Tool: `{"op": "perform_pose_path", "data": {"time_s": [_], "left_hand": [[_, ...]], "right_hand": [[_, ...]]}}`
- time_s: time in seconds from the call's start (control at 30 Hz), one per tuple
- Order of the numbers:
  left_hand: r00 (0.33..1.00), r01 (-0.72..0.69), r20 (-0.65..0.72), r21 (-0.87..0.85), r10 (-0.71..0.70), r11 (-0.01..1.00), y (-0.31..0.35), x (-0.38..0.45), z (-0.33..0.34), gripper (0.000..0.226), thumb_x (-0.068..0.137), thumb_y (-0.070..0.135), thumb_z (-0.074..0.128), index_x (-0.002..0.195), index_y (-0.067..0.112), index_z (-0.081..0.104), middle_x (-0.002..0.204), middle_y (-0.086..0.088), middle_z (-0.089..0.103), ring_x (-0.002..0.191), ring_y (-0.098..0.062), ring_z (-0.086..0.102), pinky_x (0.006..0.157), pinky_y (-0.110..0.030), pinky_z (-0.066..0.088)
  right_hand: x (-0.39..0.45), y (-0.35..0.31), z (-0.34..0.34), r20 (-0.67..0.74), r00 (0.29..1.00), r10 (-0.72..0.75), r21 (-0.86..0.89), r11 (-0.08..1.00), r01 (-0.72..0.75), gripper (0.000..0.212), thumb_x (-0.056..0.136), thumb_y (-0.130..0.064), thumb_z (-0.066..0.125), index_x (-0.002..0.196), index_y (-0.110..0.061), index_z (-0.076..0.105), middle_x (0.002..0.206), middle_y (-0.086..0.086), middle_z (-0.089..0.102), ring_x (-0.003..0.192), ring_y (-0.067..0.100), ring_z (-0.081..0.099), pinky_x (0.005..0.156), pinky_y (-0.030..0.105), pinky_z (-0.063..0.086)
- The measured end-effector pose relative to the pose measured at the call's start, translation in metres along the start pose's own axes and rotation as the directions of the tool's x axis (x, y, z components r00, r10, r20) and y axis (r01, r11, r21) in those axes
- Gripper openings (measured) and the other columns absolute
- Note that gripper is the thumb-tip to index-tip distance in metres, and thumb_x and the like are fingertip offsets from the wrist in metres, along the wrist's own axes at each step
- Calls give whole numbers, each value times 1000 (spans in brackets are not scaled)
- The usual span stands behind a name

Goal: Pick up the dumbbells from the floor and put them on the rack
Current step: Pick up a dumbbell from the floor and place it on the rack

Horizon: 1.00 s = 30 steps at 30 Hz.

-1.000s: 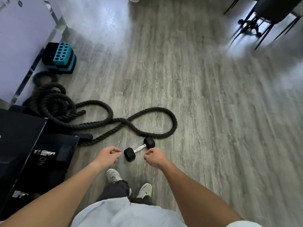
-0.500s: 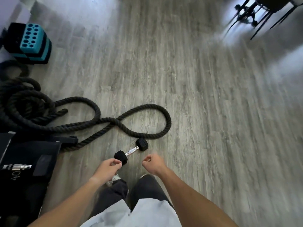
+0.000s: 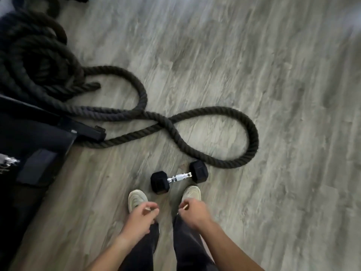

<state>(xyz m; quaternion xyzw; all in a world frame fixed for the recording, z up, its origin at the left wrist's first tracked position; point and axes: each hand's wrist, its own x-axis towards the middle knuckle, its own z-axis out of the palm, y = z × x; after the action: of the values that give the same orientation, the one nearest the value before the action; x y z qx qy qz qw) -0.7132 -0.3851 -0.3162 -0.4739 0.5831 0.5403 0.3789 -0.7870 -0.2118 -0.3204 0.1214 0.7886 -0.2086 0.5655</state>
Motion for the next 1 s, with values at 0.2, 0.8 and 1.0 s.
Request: {"op": "perform_pose_path", "data": {"time_s": [0.2, 0.8, 1.0], "left_hand": [[982, 60, -152, -301, -110, 952, -39, 126, 13, 31, 92, 36, 71, 120, 34, 61, 123, 0, 56, 118, -25, 57, 83, -44, 57], [986, 131, -61, -295, -156, 946, -69, 302, 48, 97, 62, 47, 92, 139, 53, 33, 126, 18, 56, 113, -15, 62, 90, -50, 59], [983, 98, -122, -280, -137, 955, -59, 281, 44, 80, 63, 26, 91, 124, 45, 44, 114, 15, 61, 103, -14, 64, 84, -46, 62]], "right_hand": [[140, 9, 35, 41, 998, -55, -193, 979, 62, 31, 90, -22, 59, 119, -19, 71, 121, 4, 73, 119, 24, 65, 101, 30, 51], [357, 15, 70, 131, 978, -165, -768, 606, 205, 38, 83, -38, 72, 115, -19, 68, 118, 5, 68, 110, 28, 68, 86, 37, 53], [333, 7, 66, 157, 982, -101, -786, 590, 186, 42, 84, -32, 68, 122, -15, 62, 124, 10, 65, 117, 31, 64, 95, 38, 53]]}}
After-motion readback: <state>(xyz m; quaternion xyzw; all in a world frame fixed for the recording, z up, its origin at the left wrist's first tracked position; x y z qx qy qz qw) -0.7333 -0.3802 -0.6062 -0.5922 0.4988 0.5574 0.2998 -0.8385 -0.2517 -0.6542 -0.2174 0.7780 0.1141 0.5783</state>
